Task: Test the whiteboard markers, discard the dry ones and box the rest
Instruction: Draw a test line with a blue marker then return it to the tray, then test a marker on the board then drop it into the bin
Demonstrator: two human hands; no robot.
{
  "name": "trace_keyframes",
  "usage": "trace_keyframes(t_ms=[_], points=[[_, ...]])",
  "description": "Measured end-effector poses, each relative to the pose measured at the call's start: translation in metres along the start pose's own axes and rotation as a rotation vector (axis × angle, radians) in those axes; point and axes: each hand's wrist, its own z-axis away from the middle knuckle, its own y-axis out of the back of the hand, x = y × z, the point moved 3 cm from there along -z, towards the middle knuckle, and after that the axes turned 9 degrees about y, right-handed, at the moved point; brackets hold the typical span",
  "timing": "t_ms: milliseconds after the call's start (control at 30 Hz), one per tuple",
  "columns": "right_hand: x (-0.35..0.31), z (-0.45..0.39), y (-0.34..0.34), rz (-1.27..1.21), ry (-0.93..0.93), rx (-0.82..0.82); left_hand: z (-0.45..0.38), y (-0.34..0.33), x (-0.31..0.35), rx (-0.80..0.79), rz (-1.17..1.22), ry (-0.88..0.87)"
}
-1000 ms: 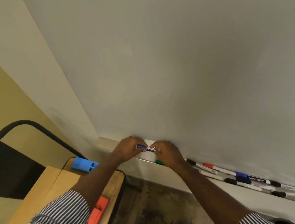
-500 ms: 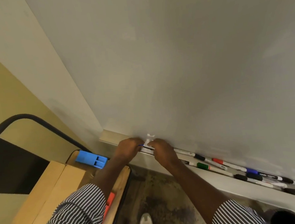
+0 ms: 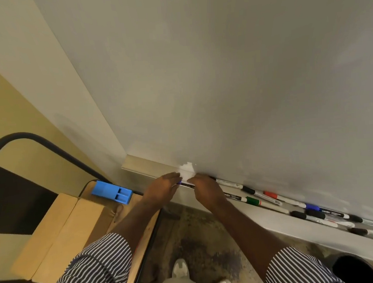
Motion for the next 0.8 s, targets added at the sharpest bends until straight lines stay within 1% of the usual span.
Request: trace_keyframes(t_ms=[167, 300, 400, 533, 633, 700, 800], points=[[0.003, 0.004, 0.005, 0.036, 0.010, -0.012, 0.003, 0.000, 0.001, 0.021, 0.018, 0.002], [0.009, 0.012, 0.014, 0.071, 0.064, 0.063, 0.001, 0.001, 0.009, 0.029, 0.011, -0.028], [0.019, 0.021, 0.017, 0.104, 0.061, 0.107, -0.001, 0.001, 0.019, 0.053, 0.018, -0.096], [0.033, 0.039, 0.020, 0.139, 0.064, 0.141, -0.001, 0.000, 0.049, 0.108, 0.024, -0.220], [0.040, 0.054, 0.026, 0.165, 0.028, 0.153, -0.002, -0.009, 0.076, 0.059, 0.022, -0.264], [0.046, 0.063, 0.029, 0.177, -0.006, 0.130, -0.004, -0.018, 0.089, 0.043, -0.035, -0.269], [0.054, 0.072, 0.031, 0.198, -0.052, 0.096, -0.007, -0.028, 0.105, 0.036, -0.129, -0.375]])
